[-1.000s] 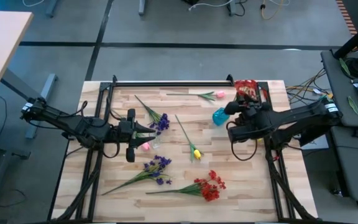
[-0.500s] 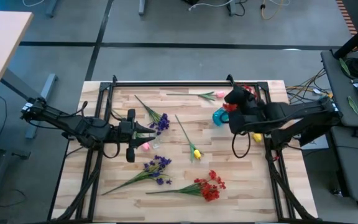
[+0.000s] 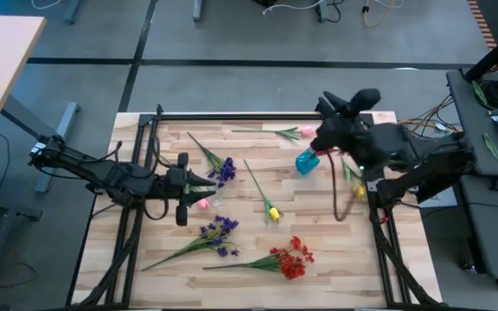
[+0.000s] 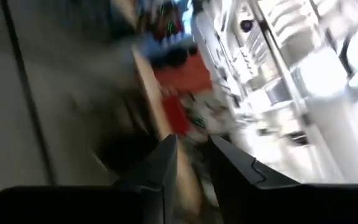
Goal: Sort flowers into vase by color
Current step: Put the bottom pink tulip into the transparent vase
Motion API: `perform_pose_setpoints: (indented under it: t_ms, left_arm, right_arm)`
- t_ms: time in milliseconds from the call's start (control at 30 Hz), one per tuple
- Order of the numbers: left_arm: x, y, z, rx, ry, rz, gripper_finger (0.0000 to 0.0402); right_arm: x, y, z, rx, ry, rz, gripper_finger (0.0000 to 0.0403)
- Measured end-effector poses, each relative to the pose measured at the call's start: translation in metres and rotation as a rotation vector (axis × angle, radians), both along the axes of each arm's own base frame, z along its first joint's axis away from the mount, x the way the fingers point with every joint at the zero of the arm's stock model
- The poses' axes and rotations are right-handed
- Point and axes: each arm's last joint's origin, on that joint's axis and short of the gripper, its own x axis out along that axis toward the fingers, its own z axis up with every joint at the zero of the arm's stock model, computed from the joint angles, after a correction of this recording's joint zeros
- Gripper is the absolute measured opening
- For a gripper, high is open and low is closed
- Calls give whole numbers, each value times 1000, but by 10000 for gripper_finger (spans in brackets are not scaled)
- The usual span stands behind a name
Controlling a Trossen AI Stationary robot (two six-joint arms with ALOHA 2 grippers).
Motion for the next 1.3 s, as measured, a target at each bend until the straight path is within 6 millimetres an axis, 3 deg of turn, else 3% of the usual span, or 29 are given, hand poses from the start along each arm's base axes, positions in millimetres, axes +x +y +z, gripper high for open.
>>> perform_pose_setpoints:
  t_ms: [100,200,300,500,633,767,1067,1300]
  left_arm:
    - [-1,1,-4,-72,34,18,95]
    - [-7,3,-8,-127,119,44,95]
    - [-17,6,-9,-112,302,82,95]
    - [-34,15,-13,13,717,216,96]
    - [-34,17,-26,18,979,260,108]
    - [-23,18,-46,46,1117,271,137]
    - [-5,26,-83,383,1207,347,203]
    - [-2,28,-98,366,1169,179,215]
  right_arm:
    - [-2,9,8,146,-274,179,70]
    - [-3,19,8,305,-420,396,68]
    - [-3,30,3,430,-450,539,68]
    - [-7,48,-13,630,-393,623,68]
    - [-8,56,-24,738,-356,644,68]
    - [-10,63,-28,785,-334,659,70]
    - [-27,70,-25,831,-290,679,70]
    - [-34,77,-29,854,-241,693,70]
